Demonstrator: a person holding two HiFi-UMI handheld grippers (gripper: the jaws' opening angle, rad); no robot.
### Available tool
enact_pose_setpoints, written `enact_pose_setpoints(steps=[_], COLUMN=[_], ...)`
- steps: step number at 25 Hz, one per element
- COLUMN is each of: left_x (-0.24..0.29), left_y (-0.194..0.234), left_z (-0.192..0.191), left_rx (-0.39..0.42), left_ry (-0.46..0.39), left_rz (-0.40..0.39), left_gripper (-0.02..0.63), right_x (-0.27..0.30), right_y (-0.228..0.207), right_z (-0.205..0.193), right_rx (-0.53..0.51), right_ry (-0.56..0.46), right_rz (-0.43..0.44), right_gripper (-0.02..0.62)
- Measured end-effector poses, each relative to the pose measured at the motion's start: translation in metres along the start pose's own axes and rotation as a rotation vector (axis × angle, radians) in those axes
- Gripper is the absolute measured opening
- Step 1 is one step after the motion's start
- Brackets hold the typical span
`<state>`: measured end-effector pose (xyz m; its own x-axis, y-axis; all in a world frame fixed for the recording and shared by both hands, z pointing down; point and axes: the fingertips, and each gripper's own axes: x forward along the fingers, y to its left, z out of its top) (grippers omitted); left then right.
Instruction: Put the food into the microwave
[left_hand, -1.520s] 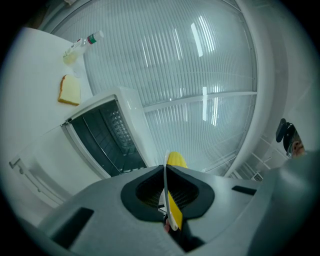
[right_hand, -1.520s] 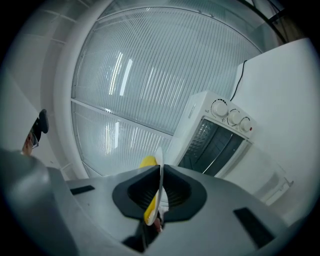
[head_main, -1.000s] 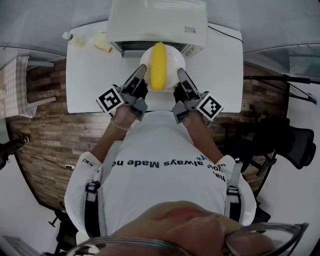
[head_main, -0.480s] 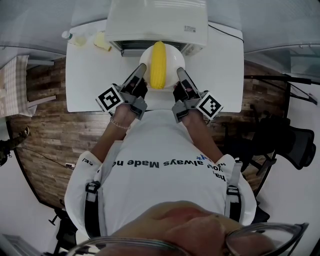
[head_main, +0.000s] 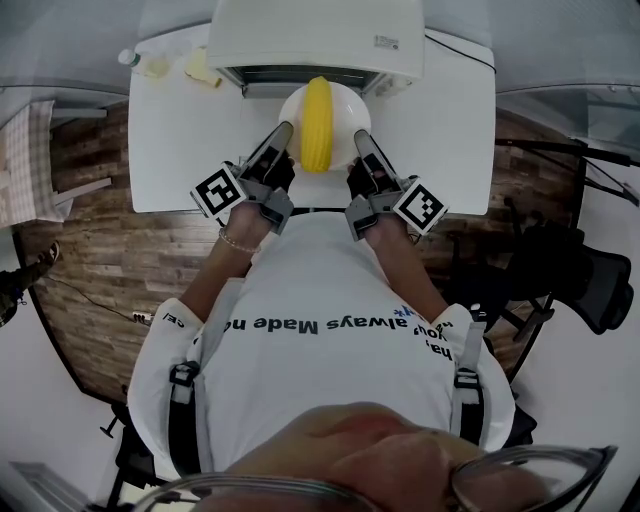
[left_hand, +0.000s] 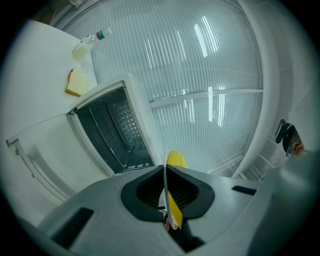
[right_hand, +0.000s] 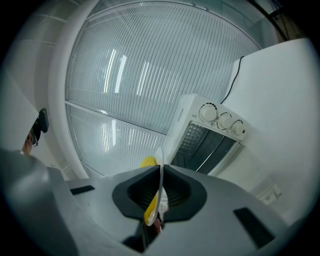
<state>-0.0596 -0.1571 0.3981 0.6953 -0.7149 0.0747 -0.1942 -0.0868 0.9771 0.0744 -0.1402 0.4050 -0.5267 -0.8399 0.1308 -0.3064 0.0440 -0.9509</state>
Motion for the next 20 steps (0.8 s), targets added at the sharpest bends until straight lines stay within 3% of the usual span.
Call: enact_pose_setpoints(steps=[20], left_x=[0.01], left_y=[0.048], left_z=[-0.006], left_rx=[0.065], left_ry=[0.085], left_rz=[0.059], left_gripper=[0.017], right_x=[0.011], right_y=[-0.045], right_z=[-0.004], right_rx=[-0.01], right_ry=[0.027], right_rz=[-0.057], right_gripper=[0.023])
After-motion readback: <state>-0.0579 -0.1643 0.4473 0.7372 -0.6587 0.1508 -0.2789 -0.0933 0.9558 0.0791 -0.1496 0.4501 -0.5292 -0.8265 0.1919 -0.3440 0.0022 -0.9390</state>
